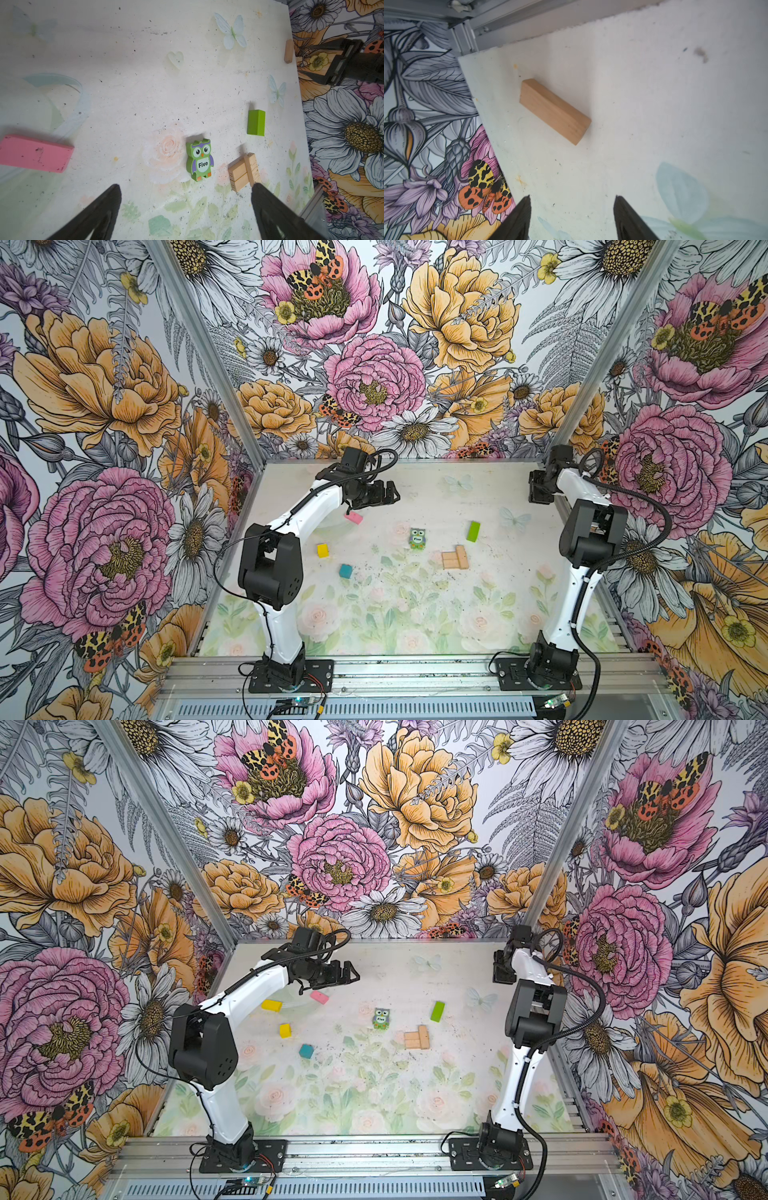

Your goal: Build the wood block tower

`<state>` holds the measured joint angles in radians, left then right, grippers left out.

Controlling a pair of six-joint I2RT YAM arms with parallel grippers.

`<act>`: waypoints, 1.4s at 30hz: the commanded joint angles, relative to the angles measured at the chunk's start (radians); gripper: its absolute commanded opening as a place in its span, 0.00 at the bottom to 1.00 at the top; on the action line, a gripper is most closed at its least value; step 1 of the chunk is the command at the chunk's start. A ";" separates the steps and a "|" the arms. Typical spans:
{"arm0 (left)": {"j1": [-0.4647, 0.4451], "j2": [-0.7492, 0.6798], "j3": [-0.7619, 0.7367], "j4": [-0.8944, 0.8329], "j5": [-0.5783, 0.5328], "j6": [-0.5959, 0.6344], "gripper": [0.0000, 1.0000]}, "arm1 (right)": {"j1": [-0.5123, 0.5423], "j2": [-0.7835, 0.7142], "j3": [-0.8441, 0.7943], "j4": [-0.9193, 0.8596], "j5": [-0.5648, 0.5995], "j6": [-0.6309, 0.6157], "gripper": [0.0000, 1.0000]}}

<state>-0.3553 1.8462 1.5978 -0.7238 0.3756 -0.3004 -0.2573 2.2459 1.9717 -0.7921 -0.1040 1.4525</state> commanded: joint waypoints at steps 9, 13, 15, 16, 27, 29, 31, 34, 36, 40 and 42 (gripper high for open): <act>0.014 -0.003 0.085 0.007 0.031 0.046 0.99 | 0.138 0.276 0.954 -0.844 0.543 -0.686 0.62; 0.009 0.005 0.091 0.008 0.010 0.060 0.99 | 0.116 0.209 0.777 -0.752 0.563 -0.782 0.62; 0.009 0.008 0.091 0.008 -0.010 0.059 0.99 | 0.113 0.198 0.740 -0.745 0.615 -0.799 0.62; 0.008 0.011 0.093 0.008 -0.013 0.056 0.99 | 0.114 0.204 0.742 -0.747 0.621 -0.814 0.62; -0.063 0.064 0.154 0.027 -0.107 0.007 0.99 | 0.120 0.251 0.771 -0.749 0.627 -0.795 0.62; -0.082 0.095 0.182 0.027 -0.101 -0.001 0.99 | 0.134 0.253 0.771 -0.746 0.627 -0.791 0.62; -0.097 0.116 0.208 0.028 -0.096 -0.005 0.99 | 0.148 0.243 0.760 -0.742 0.619 -0.778 0.62; -0.114 0.129 0.234 0.027 -0.112 0.003 0.99 | 0.188 0.203 0.733 -0.718 0.619 -0.771 0.62; -0.108 0.130 0.237 0.027 -0.111 -0.003 0.99 | 0.211 0.170 0.713 -0.700 0.603 -0.754 0.62; -0.082 0.104 0.206 0.030 -0.096 -0.009 0.99 | 0.261 0.109 0.667 -0.662 0.610 -0.738 0.63; -0.075 0.081 0.185 0.034 -0.093 0.009 0.99 | 0.277 0.093 0.656 -0.664 0.604 -0.729 0.63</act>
<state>-0.4515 1.9766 1.7969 -0.7059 0.2951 -0.2901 0.0006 2.4226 2.6335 -1.4864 0.5003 0.6949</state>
